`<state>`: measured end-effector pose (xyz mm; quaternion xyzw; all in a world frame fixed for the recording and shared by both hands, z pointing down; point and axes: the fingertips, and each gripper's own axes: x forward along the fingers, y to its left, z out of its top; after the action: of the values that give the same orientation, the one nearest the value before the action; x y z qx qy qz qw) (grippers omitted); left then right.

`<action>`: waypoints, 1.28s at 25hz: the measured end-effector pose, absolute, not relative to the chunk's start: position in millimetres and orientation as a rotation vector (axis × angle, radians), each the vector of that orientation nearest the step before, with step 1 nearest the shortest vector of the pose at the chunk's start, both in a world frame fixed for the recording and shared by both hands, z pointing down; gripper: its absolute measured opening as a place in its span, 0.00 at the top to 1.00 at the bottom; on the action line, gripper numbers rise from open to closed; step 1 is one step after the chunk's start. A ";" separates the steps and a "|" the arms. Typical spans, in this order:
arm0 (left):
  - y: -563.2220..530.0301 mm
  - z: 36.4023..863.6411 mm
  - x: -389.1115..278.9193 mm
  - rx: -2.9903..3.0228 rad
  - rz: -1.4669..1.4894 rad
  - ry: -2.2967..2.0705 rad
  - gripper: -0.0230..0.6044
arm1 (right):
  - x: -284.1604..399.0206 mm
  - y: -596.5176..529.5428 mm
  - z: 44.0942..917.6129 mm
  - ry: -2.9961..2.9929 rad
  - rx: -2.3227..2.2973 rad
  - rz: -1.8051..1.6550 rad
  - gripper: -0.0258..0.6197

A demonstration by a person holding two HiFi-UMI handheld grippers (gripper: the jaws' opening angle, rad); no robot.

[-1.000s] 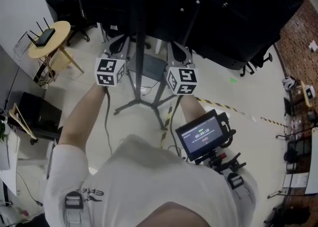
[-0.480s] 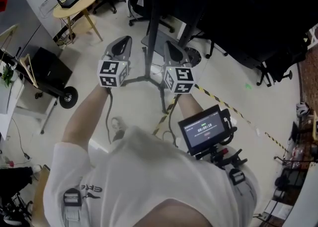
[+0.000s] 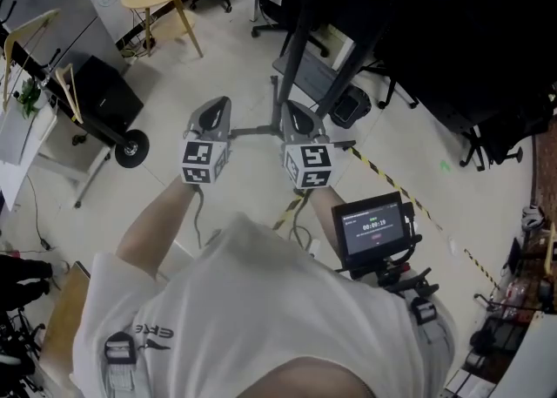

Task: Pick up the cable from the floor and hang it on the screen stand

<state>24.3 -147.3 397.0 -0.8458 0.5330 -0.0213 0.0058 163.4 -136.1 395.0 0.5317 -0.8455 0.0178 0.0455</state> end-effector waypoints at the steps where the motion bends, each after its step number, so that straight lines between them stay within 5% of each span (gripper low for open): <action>1: -141.8 403.1 21.1 -2.649 -0.083 1.684 0.96 | 159.6 -132.6 398.9 -2.581 1.613 0.065 0.94; 19: -98.6 450.2 -31.1 -2.606 -0.148 1.742 0.96 | 71.1 -100.6 448.4 -2.570 1.463 0.069 0.94; 32: -101.3 441.2 -40.0 -2.610 -0.098 1.775 0.96 | 78.4 -101.3 439.0 -2.545 1.535 0.079 0.94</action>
<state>-40.0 -101.3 441.2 -0.8265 0.5621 -0.0312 -0.0079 78.4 -101.3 439.0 0.5145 -0.8529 0.0265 0.0842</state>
